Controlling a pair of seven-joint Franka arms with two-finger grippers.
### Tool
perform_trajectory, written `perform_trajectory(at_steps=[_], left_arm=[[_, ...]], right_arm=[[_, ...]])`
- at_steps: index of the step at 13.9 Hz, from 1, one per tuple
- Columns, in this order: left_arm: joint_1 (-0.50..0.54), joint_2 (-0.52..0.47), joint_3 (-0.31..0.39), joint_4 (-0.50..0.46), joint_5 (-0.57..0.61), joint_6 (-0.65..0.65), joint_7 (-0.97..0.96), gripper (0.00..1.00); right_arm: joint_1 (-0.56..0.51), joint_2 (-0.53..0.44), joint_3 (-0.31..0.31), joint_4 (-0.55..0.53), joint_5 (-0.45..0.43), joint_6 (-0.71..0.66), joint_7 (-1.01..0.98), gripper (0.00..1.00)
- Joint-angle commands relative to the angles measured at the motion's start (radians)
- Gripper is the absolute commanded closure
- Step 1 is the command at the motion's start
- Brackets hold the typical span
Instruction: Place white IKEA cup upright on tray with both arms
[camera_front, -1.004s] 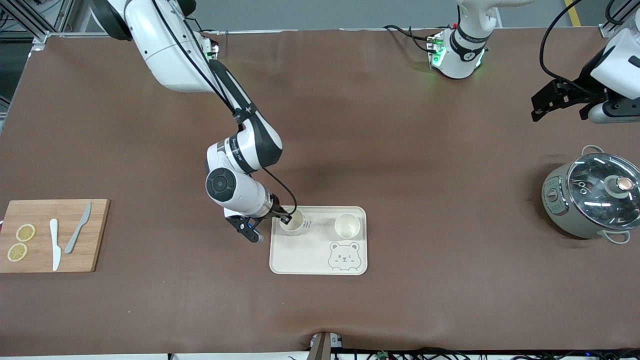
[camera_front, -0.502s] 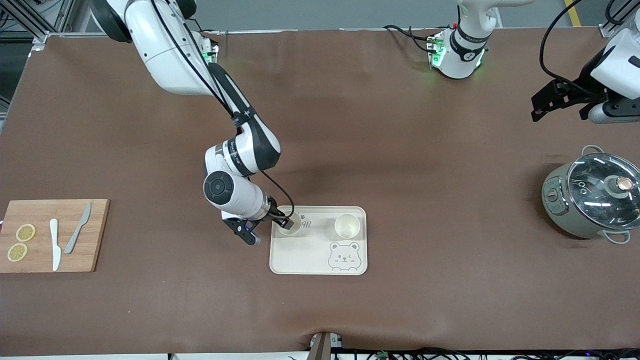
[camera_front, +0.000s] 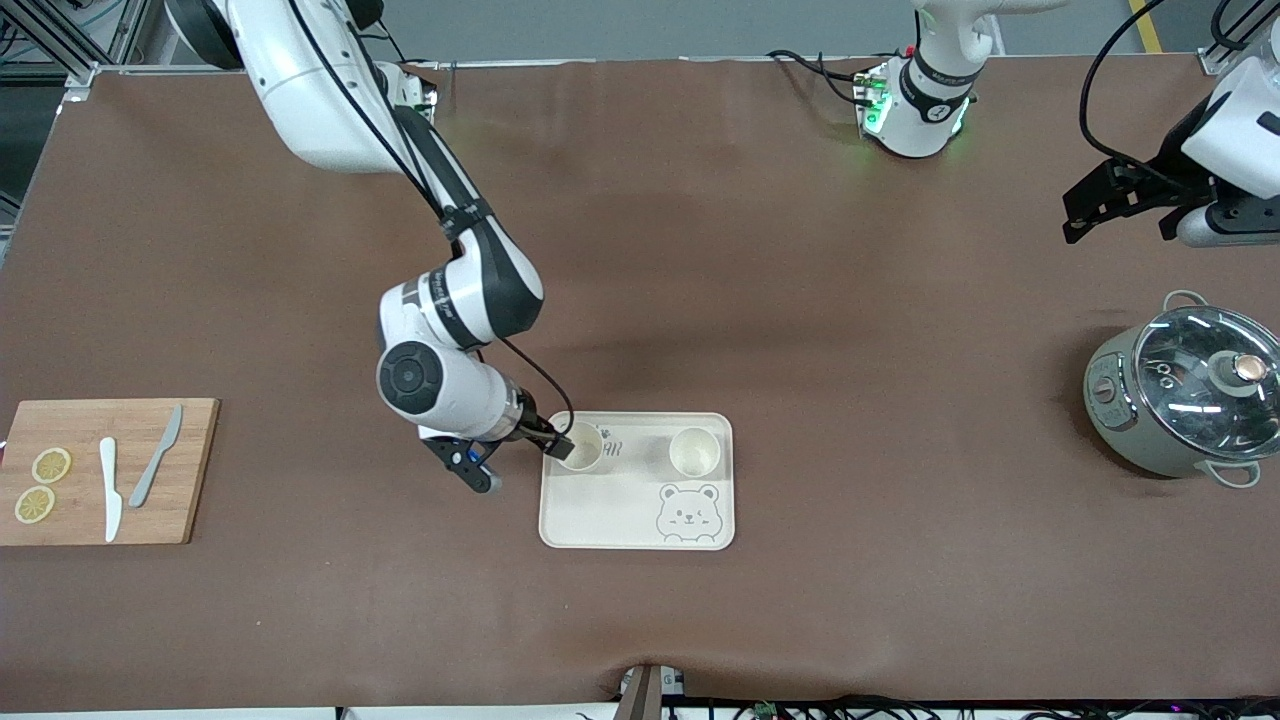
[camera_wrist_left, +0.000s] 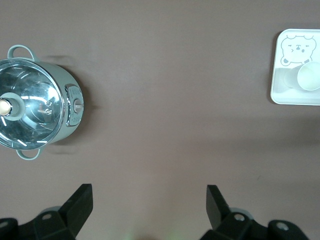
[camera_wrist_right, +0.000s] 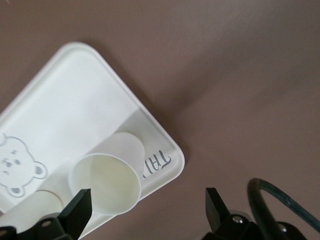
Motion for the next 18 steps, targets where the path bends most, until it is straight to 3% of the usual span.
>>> perform_trajectory(at_steps=[1,3,6,11,13,18], left_arm=[[0.002,-0.007,-0.001,0.003,0.012,0.001,0.004,0.0],[0.003,-0.006,-0.002,0.001,0.012,0.003,0.005,0.0],[0.003,-0.006,-0.002,0.0,0.012,0.001,0.005,0.0],[0.003,-0.018,-0.005,0.001,0.012,-0.008,0.009,0.0],[0.003,-0.018,-0.002,0.001,0.012,-0.008,0.016,0.0],[0.003,-0.016,-0.001,0.001,0.012,-0.008,0.019,0.0]], right_arm=[[-0.04,-0.061,-0.044,0.053,-0.016,-0.185,-0.002,0.0],[-0.089,-0.095,-0.041,0.098,-0.013,-0.302,0.002,0.0],[-0.086,-0.272,-0.044,-0.055,-0.03,-0.307,-0.115,0.0],[-0.209,-0.472,-0.045,-0.276,-0.034,-0.295,-0.313,0.0],[-0.272,-0.512,-0.045,-0.305,-0.036,-0.301,-0.404,0.0],[-0.422,-0.569,-0.045,-0.299,-0.139,-0.324,-0.766,0.0]])
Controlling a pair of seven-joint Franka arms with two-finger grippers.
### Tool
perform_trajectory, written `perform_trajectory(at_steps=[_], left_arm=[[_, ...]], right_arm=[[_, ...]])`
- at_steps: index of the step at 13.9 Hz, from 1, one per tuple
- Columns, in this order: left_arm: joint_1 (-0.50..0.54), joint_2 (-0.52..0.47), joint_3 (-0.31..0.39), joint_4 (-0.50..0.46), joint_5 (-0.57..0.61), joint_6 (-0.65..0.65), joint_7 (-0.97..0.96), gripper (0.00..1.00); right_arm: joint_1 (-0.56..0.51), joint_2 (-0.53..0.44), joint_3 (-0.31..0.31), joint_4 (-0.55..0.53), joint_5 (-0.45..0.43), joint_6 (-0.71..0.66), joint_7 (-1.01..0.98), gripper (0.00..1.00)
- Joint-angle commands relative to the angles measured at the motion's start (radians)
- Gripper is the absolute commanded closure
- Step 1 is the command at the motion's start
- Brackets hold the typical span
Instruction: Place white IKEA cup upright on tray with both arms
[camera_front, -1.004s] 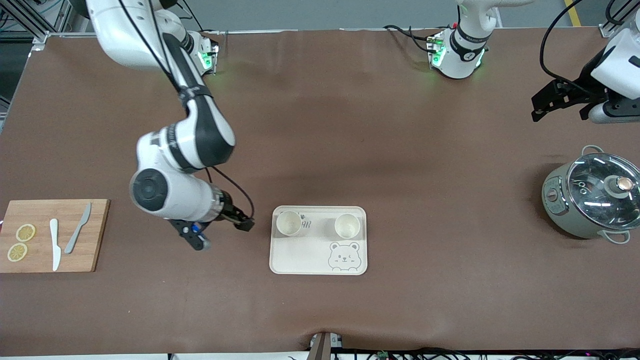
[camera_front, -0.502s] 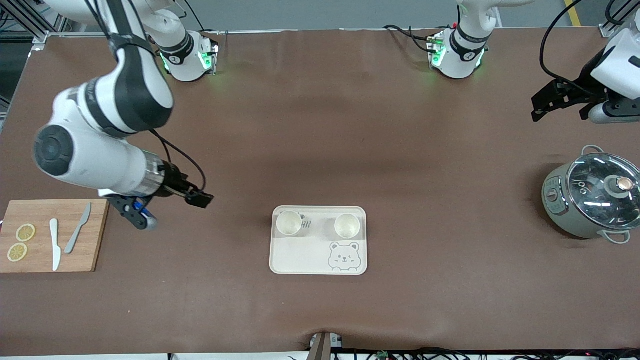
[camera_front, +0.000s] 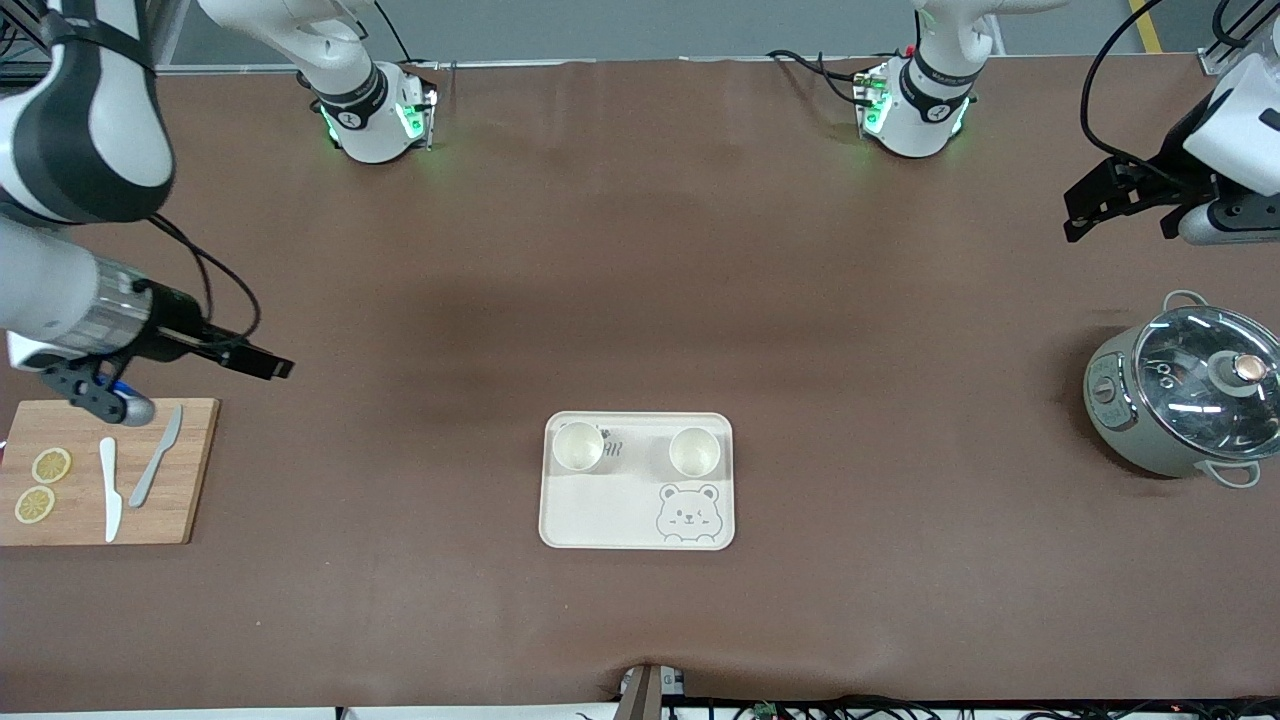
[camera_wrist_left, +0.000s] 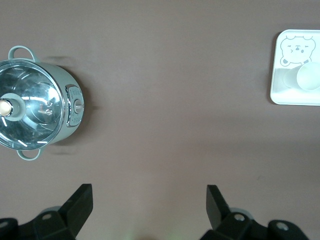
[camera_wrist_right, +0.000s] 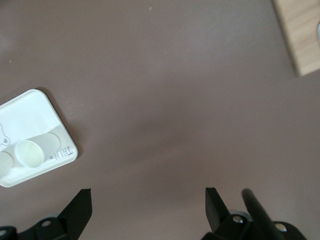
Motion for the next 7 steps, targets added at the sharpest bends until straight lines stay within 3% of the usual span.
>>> perform_trajectory(at_steps=[1,3,7], left_arm=[[0.003,-0.013,-0.001,0.001,0.012,-0.008,0.019,0.0],[0.003,-0.013,-0.001,0.001,0.012,-0.008,0.019,0.0],[0.005,-0.015,-0.001,0.001,0.012,-0.008,0.02,0.0]], right_arm=[[-0.076,-0.057,0.018,-0.029,-0.046,-0.014,-0.156,0.0],[-0.122,-0.098,0.018,-0.026,-0.098,-0.05,-0.239,0.0],[-0.158,-0.186,0.02,-0.021,-0.104,-0.124,-0.278,0.0]])
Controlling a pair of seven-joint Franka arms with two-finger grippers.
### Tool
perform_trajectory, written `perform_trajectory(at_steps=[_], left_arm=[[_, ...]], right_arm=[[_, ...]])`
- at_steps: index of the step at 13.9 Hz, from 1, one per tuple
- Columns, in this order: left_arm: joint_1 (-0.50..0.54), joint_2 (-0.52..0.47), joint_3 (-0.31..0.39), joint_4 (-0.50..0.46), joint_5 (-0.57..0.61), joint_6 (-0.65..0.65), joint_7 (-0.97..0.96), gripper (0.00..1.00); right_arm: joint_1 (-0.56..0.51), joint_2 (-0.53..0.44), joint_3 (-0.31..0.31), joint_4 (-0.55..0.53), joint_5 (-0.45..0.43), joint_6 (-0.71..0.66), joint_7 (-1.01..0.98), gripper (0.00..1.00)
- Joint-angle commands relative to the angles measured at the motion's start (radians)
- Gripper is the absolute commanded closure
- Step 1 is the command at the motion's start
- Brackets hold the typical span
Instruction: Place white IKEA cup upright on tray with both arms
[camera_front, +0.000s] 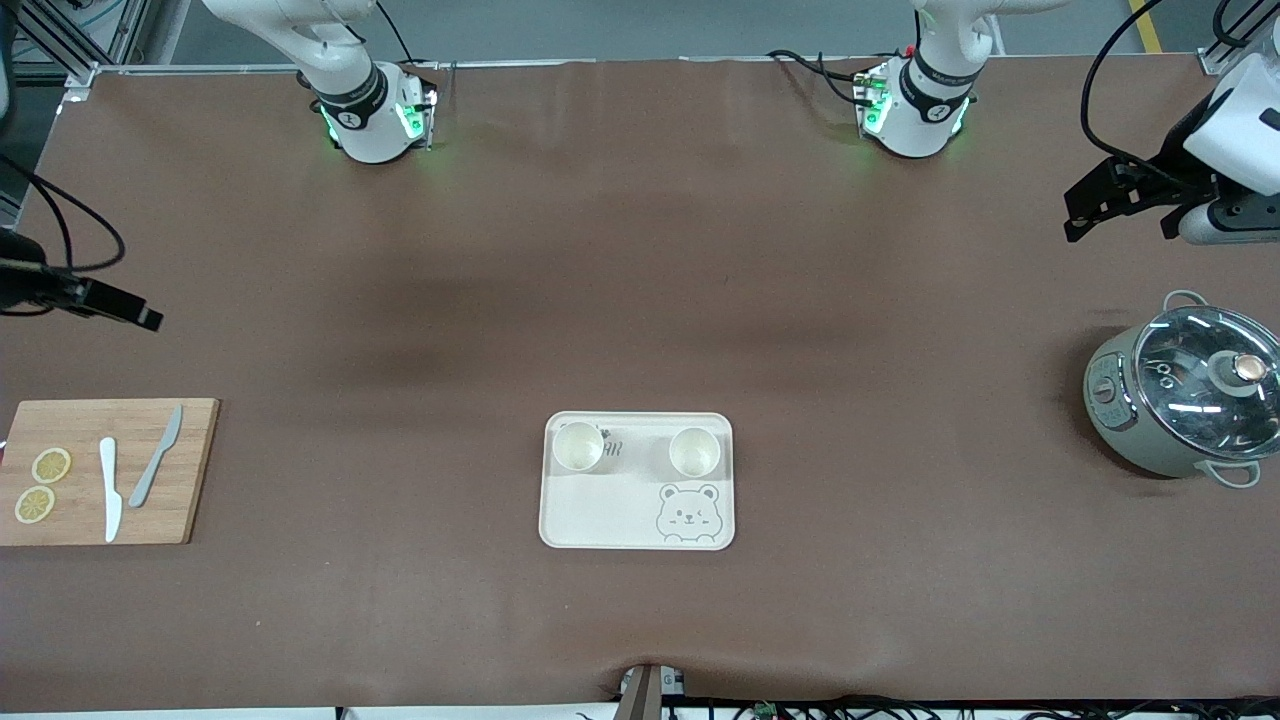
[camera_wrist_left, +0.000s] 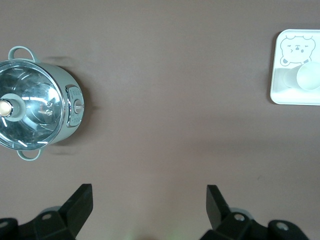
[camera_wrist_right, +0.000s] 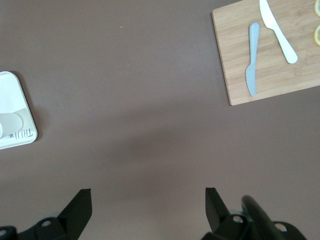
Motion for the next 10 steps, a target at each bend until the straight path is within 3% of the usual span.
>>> perform_trajectory(at_steps=[1,4,10], left_arm=[[0.005,-0.015,0.0,0.001,0.012,-0.008,0.018,0.0],[0.005,-0.015,0.001,0.001,0.01,-0.008,0.018,0.0],[0.005,-0.013,0.004,0.004,0.012,-0.008,0.019,0.0]], right_arm=[[-0.017,-0.058,0.022,-0.009,-0.034,-0.015,-0.014,0.0],[-0.007,-0.062,0.026,0.007,-0.092,-0.015,-0.041,0.0],[0.002,-0.08,0.029,-0.008,-0.094,-0.044,-0.045,0.0]])
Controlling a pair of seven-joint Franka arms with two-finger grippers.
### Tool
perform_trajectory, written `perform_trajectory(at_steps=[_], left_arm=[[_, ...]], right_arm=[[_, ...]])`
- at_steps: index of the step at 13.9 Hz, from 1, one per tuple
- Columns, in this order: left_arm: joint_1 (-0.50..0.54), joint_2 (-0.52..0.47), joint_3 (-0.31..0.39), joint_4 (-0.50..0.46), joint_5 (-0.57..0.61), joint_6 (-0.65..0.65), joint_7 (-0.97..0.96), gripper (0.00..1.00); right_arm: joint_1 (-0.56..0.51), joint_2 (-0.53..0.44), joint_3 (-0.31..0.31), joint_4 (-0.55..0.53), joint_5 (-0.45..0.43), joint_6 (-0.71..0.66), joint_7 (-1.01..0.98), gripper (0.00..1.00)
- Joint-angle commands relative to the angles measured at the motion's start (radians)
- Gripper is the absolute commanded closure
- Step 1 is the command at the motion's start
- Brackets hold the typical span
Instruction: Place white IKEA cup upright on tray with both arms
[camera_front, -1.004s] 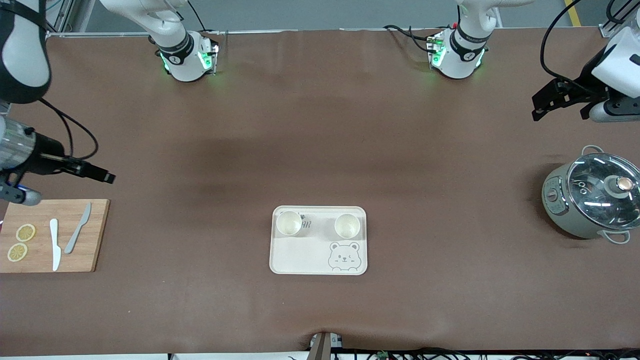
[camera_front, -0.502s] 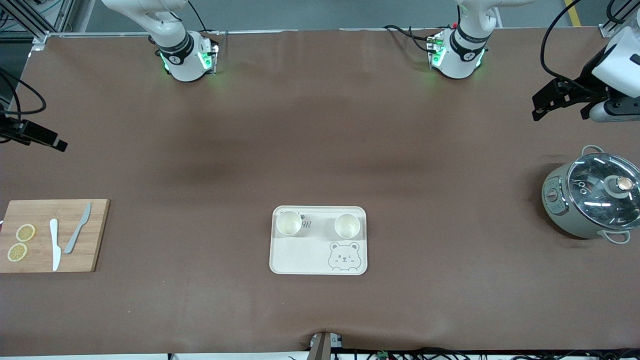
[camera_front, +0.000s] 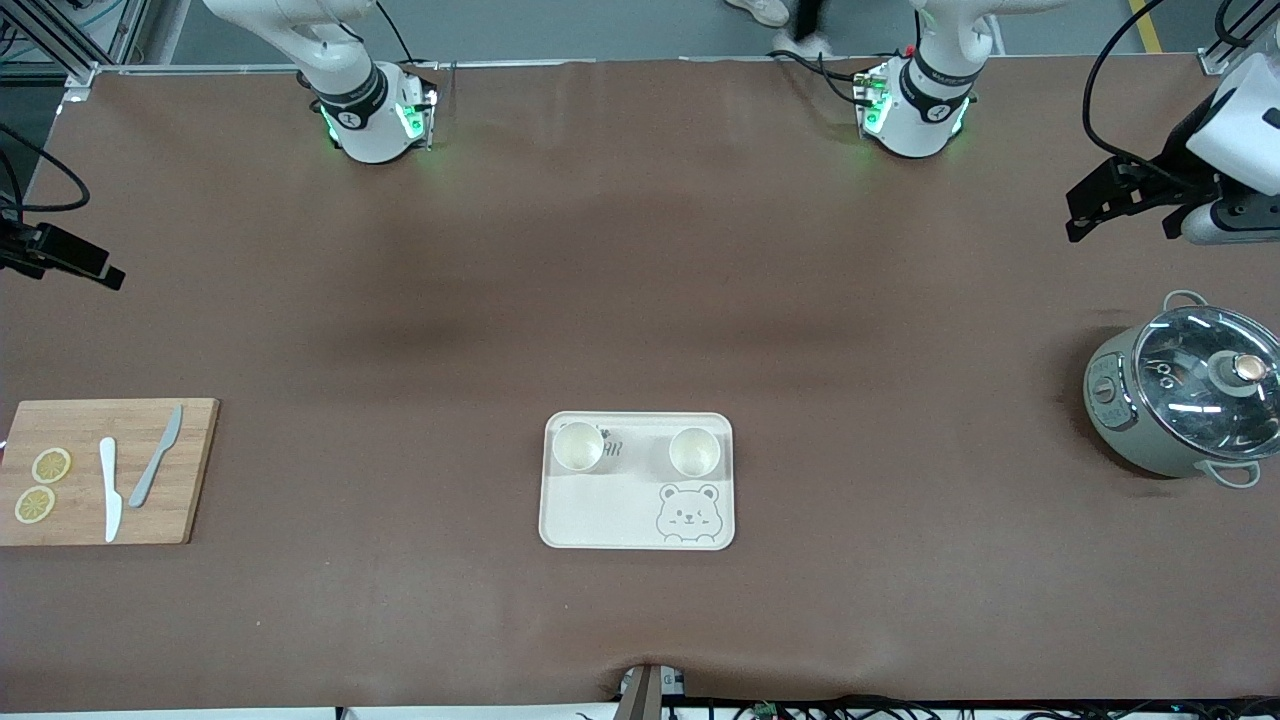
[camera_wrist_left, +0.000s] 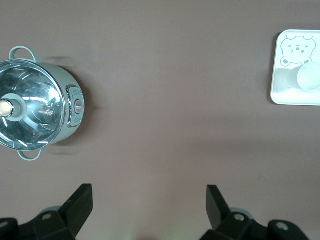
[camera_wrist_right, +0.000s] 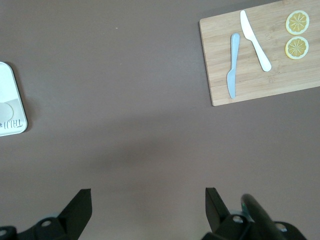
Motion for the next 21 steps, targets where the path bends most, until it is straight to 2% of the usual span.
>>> perform_trajectory(at_steps=[1,21], left_arm=[[0.004,-0.013,0.001,0.003,0.012,-0.008,0.016,0.0],[0.013,0.022,-0.002,0.048,0.01,-0.008,0.013,0.0]], right_arm=[[0.019,-0.024,0.012,-0.013,-0.022,-0.008,-0.01,0.0],[0.056,-0.021,0.015,0.004,-0.014,-0.005,-0.008,0.0]])
